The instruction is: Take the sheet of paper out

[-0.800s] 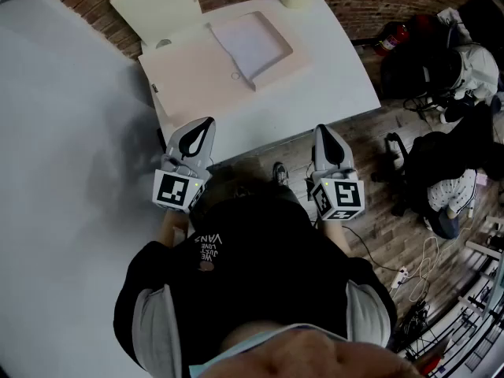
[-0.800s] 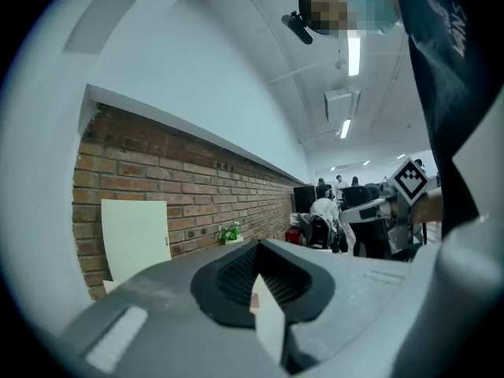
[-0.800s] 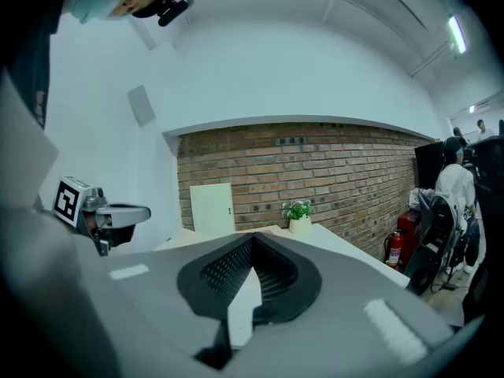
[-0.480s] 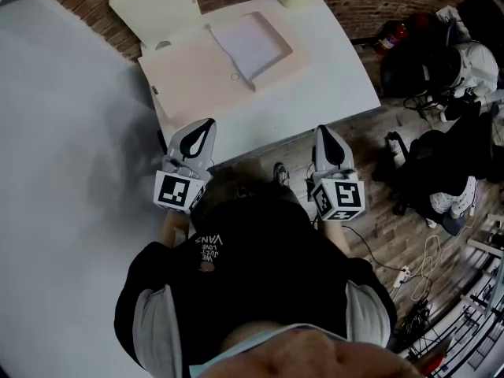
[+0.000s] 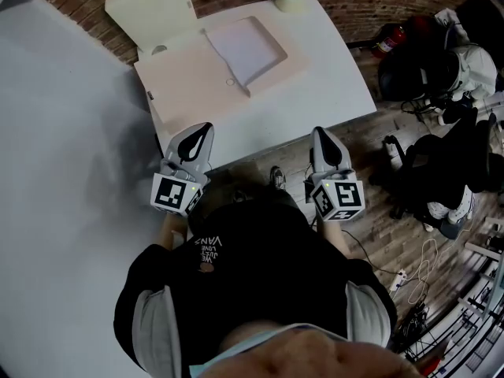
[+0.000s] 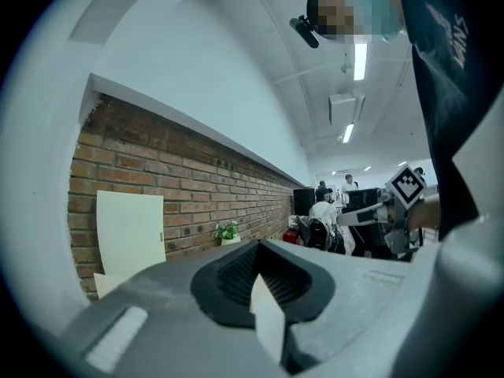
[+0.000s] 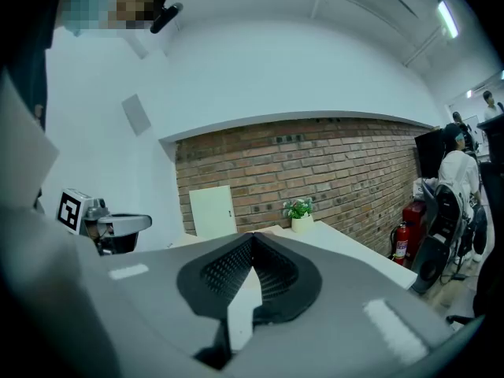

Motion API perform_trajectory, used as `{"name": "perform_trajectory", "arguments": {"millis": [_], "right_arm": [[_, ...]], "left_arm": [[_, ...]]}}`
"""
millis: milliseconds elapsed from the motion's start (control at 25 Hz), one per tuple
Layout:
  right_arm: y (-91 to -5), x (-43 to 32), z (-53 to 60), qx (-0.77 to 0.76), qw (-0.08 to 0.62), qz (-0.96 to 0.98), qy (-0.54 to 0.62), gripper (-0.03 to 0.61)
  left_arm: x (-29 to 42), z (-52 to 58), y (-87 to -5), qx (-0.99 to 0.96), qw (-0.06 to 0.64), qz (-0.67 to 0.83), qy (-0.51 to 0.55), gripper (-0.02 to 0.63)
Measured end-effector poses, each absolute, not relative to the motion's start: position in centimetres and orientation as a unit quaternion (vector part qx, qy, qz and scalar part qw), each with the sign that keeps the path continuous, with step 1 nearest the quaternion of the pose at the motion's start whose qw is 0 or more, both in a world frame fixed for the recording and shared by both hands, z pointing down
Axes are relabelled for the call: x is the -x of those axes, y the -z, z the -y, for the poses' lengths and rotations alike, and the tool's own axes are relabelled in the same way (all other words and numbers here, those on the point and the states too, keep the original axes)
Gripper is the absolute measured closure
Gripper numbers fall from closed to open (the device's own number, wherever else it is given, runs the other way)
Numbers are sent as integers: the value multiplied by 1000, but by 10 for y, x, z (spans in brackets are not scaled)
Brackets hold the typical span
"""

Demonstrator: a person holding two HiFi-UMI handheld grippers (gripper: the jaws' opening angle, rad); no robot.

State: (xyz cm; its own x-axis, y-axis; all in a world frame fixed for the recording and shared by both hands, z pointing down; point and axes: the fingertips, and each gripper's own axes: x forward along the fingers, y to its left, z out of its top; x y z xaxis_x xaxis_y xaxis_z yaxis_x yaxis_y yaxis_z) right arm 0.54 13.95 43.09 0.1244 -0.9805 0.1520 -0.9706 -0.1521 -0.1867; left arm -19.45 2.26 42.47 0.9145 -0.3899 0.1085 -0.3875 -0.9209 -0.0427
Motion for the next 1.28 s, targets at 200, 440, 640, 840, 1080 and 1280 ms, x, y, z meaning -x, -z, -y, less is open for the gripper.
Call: {"name": "perform_trajectory", "arguments": {"millis": [200,440,640,840,1080,1280], "right_arm": [[-430,-29,-133,741,15,-660,123,580],[-428,-59,-115,719,12,-684,120,580],[-429,-87,-106,705,12,-699,120,580],[-433,-113,-100,686,10,-717,125,580],[-439,-131,-93,666,9,-735,127,580],[-444,-130,-82,657,9,-743,131,580]], "left_arm": [[179,-20,-426,976,6,-210,61,614],[157,-12,-424,967,0,-247,55,614],[133,-15,-428,961,-8,-271,58,614],[109,-17,-429,953,-8,-296,58,614],[97,-25,-433,943,-17,-328,61,614],[105,-23,-441,935,-27,-346,71,614]]}}
